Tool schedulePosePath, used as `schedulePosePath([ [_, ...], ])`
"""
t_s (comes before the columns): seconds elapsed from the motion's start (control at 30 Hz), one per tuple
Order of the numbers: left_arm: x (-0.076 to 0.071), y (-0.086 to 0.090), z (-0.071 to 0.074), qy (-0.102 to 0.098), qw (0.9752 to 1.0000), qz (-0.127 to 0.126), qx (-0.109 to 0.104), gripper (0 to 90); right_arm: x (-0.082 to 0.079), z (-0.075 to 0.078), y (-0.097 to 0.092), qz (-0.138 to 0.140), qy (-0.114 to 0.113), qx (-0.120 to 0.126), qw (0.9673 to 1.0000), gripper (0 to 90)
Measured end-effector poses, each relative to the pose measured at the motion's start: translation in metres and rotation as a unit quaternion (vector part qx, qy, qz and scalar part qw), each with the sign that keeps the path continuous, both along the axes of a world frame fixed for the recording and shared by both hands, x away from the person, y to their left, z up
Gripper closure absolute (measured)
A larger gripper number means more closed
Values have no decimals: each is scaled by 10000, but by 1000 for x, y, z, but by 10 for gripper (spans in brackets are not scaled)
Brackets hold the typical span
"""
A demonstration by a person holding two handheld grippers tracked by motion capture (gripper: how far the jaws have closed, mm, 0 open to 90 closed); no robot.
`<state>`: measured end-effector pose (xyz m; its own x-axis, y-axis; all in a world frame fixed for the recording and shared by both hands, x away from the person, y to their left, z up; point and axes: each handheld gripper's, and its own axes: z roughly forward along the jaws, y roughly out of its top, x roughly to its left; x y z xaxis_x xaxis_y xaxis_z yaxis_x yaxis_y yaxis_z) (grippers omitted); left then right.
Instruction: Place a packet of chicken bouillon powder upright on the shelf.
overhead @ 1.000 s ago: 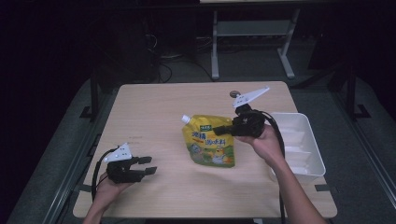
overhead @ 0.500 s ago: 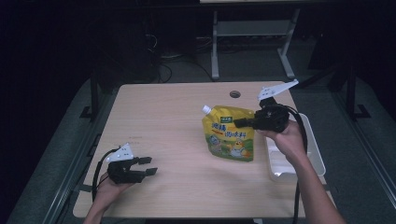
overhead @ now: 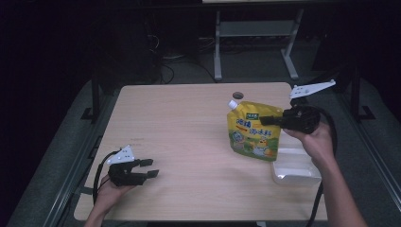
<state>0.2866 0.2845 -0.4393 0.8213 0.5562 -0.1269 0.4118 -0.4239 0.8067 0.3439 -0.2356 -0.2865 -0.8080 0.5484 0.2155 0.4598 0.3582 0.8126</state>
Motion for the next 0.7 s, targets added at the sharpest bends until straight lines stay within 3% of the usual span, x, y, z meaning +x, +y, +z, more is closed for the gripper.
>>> schedulePosePath([
  [0.7, 1, 2, -1, 19, 10000, 37, -5, 457, -17, -2, -64, -617, 26, -32, 9981, 899],
])
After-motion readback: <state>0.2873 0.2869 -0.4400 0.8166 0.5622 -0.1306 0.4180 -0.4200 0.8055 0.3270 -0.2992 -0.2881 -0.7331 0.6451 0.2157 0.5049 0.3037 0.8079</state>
